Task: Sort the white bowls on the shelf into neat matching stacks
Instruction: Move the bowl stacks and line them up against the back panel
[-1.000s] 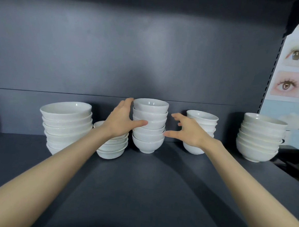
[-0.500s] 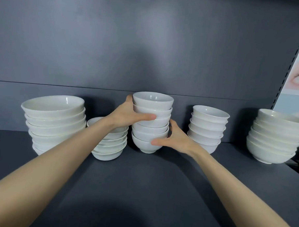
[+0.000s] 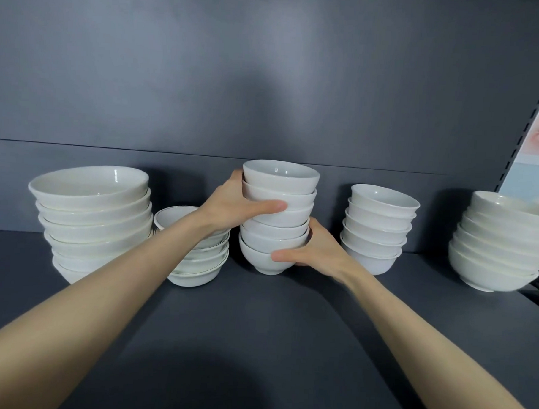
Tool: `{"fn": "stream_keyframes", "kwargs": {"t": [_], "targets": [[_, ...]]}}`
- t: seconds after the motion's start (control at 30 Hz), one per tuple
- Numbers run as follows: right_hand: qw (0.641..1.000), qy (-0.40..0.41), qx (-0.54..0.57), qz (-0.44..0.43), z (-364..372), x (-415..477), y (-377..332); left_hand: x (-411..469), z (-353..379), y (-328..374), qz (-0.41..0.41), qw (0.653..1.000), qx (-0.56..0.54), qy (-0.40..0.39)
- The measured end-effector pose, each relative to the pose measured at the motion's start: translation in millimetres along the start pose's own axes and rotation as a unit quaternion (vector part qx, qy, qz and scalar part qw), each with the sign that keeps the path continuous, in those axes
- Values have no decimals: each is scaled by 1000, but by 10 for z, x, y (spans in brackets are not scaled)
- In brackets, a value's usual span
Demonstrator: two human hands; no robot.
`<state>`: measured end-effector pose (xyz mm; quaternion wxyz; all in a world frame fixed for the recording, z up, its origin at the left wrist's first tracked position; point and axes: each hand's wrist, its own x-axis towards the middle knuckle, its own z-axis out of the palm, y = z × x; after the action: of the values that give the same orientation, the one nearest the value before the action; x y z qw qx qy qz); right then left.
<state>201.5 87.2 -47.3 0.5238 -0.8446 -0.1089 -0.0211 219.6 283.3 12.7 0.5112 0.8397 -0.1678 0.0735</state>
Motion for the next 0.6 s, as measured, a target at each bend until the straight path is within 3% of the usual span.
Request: {"fn": "stream_keyframes", "kwargs": {"t": [0.6], "targets": [[999,18,24,-31,-200,-889,-95,-638,326,367,46,998,30,9]]}}
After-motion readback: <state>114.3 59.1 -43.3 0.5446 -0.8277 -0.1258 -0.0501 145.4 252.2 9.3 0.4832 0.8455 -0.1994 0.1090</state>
